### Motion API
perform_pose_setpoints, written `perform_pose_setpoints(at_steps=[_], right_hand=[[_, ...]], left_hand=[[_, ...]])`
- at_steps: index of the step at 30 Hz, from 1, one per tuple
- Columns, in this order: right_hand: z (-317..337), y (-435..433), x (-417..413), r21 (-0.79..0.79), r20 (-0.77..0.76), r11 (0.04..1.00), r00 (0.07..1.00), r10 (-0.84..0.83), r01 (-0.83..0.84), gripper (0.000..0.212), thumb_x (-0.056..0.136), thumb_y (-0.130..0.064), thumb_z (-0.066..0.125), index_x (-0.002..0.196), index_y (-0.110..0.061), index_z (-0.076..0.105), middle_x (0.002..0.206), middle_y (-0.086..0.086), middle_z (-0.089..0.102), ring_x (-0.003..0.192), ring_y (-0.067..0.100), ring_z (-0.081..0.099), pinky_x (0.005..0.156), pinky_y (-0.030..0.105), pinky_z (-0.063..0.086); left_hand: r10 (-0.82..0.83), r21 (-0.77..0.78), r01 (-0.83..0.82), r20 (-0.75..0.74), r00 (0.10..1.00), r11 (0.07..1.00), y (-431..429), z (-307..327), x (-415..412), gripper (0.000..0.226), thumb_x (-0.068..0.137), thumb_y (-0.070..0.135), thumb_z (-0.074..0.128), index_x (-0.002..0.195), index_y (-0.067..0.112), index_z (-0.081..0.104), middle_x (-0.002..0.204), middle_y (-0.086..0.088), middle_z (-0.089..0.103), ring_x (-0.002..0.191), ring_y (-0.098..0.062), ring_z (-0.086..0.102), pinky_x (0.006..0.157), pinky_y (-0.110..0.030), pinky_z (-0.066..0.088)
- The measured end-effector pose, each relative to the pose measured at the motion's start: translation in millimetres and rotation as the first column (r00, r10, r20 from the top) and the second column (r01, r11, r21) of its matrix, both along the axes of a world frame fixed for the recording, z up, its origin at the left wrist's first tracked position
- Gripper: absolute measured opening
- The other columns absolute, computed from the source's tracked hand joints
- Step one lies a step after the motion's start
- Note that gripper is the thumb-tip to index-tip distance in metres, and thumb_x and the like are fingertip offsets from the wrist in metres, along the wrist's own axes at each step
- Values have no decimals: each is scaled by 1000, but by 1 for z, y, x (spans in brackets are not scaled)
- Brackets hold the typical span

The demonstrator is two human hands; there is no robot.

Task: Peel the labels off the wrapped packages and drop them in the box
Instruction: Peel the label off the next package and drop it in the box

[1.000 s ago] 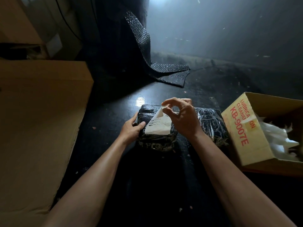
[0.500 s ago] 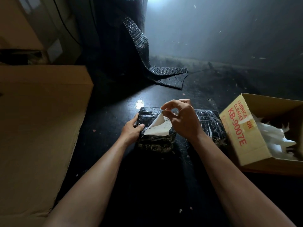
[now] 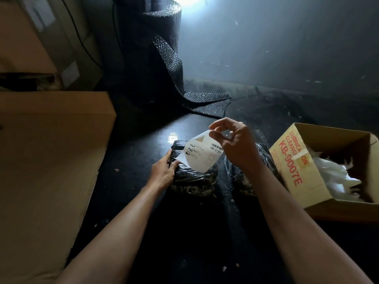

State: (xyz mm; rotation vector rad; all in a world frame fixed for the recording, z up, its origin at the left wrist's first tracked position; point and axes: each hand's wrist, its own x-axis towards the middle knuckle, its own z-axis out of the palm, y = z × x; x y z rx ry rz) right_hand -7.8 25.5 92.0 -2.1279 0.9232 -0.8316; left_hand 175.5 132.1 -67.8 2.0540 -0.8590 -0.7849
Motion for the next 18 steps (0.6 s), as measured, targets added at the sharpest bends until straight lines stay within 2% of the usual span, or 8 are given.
perform_pose_setpoints(at_steps=[4,6,8,10,12,14,18], right_hand=[[2,2,-5,-55,-33,998,999,-41,39,14,86,-16,75,93,-27,71,89,-9,70,92,10,64,75,29,53],[8,0,-8,-62,-44,997,998,-50,47,18,86,-15,75,98,-27,70,87,-11,69,93,11,63,73,27,49],[14,-3,-12,-73,-66,996,996,-57,52,19,86,-15,74,102,-26,70,86,-15,69,94,11,61,71,23,47],[19,-5,-17,-129,-86,989,993,-81,69,14,86,-17,74,93,-29,71,84,-18,68,96,10,60,74,21,46],[24,-9,-26,-165,-99,983,991,-95,78,15,85,-16,73,84,-31,71,82,-18,67,93,3,59,75,15,44],[31,-13,-37,-156,-105,985,991,-86,69,13,84,-14,72,81,-27,72,82,-15,69,84,-8,59,68,5,39],[45,-31,-70,-151,-107,985,989,-101,85,12,83,-12,70,80,-22,74,83,-6,72,78,3,65,68,13,46]], left_hand=[[-17,6,17,27,999,1000,6,0,0,59,92,46,65,147,37,46,131,-1,67,119,-19,62,100,-34,48],[-13,6,13,-1,1000,1000,7,2,2,58,91,42,68,146,37,49,129,1,68,117,-17,63,99,-30,46],[-11,15,11,-12,1000,1000,6,4,3,60,91,40,69,147,35,48,131,-1,67,117,-18,63,102,-33,46],[10,18,-11,12,1000,1000,5,6,2,60,90,37,70,146,30,50,132,-4,66,119,-22,63,105,-37,46],[71,-16,-70,71,995,997,6,13,-3,56,90,33,70,143,22,55,130,-10,67,120,-28,62,103,-38,47],[112,-72,-102,155,982,992,5,24,-10,52,90,32,68,138,17,60,126,-13,68,117,-30,63,101,-40,49],[118,-180,-77,228,966,981,-9,52,-40,47,88,35,70,132,21,64,116,-9,72,101,-24,69,93,-37,54]])
